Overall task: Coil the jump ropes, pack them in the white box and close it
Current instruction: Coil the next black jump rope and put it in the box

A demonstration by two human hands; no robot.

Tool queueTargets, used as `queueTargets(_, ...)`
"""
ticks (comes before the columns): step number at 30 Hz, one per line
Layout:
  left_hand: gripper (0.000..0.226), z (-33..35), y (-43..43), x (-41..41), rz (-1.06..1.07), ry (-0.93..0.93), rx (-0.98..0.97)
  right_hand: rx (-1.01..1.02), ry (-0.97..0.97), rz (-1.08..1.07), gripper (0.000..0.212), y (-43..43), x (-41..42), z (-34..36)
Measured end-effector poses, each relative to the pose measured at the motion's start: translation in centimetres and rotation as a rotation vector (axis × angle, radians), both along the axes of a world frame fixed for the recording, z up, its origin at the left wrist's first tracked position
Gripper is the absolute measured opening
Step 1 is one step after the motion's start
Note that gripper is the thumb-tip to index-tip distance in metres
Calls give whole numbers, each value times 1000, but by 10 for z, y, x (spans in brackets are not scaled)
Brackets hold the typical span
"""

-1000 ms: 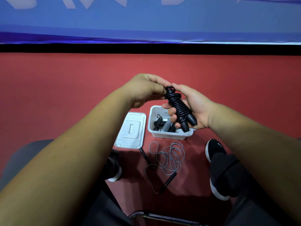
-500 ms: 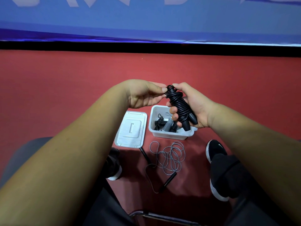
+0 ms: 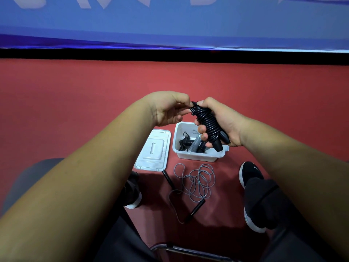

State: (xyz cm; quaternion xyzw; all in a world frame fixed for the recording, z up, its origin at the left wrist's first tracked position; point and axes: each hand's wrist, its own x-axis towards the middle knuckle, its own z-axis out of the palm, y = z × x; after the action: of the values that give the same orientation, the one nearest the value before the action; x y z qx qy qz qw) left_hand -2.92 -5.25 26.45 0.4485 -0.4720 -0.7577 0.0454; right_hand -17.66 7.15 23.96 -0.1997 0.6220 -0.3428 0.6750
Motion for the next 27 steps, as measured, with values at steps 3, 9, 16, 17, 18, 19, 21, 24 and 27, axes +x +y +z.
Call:
queueTargets(3,21,0,1,-3,14,-5,-53,-11,55,-7,48,-1,2,0)
queueTargets(9,29,9,-1,3,57,64,-89,-31,153,-29,52,-3,1,3)
queueTargets(16,28,15,4,4,107,114,-144,-97,253,-93,50,-3,4,5)
queueTargets(17,27,16,5,4,121,117,-157,-111,266,-105,50,-3,5,5)
queueTargets(18,27,17,6,3,132,117,-171,-122,277,-117,50,-4,6,5)
queueTargets(19,27,17,7,3,142,115,-185,-130,288,-126,51,-4,6,6)
queueTargets(21,26,18,8,2,155,118,-204,-139,311,-135,53,-4,6,7)
queueTargets(24,25,19,7,1,152,149,-204,-161,336,-148,54,-4,6,10)
queueTargets(27,25,21,3,3,131,175,-165,-192,311,-143,55,-3,4,14)
